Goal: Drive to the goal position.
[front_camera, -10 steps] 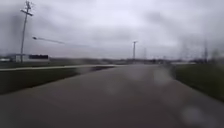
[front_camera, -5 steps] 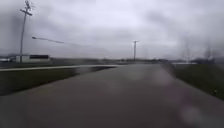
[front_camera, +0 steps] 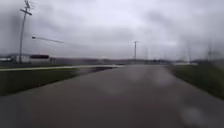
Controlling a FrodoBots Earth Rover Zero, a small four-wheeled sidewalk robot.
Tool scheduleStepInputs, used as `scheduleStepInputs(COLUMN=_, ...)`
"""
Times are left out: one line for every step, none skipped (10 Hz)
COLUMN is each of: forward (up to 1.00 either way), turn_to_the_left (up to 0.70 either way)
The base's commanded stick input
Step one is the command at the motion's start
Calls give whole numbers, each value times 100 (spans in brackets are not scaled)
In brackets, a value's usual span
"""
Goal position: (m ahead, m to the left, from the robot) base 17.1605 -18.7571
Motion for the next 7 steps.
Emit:
scheduleStepInputs(forward=100, turn_to_the_left=-1)
scheduleStepInputs(forward=100, turn_to_the_left=-1)
scheduleStepInputs(forward=100, turn_to_the_left=-1)
scheduleStepInputs(forward=100, turn_to_the_left=-1)
scheduleStepInputs(forward=100, turn_to_the_left=-1)
scheduleStepInputs(forward=100, turn_to_the_left=-1)
scheduleStepInputs(forward=100, turn_to_the_left=-27)
